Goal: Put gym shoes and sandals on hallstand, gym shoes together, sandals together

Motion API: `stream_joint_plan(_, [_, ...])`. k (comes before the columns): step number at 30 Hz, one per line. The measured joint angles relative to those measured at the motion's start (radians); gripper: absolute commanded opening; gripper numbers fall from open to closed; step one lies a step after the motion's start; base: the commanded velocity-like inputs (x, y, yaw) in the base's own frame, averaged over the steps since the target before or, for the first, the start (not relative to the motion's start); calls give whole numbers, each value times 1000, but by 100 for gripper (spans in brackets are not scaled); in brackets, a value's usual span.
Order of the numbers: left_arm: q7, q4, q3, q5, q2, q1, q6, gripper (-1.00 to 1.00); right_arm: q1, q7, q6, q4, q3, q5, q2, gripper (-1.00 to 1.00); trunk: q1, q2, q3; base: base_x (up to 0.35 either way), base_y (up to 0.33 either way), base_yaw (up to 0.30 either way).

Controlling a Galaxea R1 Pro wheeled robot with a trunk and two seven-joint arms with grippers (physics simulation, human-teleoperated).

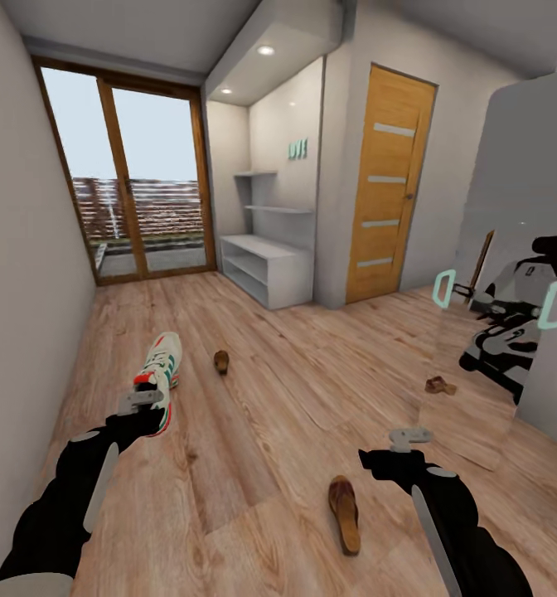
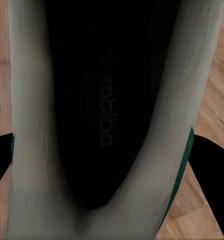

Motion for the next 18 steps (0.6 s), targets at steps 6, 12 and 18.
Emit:
stream_joint_plan(6, [0, 0, 0, 0, -9, 1, 1, -100, 0, 1, 0, 2, 0, -1, 0, 100, 0, 0, 2, 244, 0, -99])
stream_joint_plan(12, [1, 0, 1, -2, -18, 2, 1, -100, 0, 0, -4, 2, -1, -3, 1, 100, 0, 0, 2, 60, 0, -7])
stream_joint_plan(18, [0, 0, 0, -3, -20, 2, -1, -100, 0, 4, -9, 3, -3, -3, 0, 100, 0, 0, 2, 276, 0, 0])
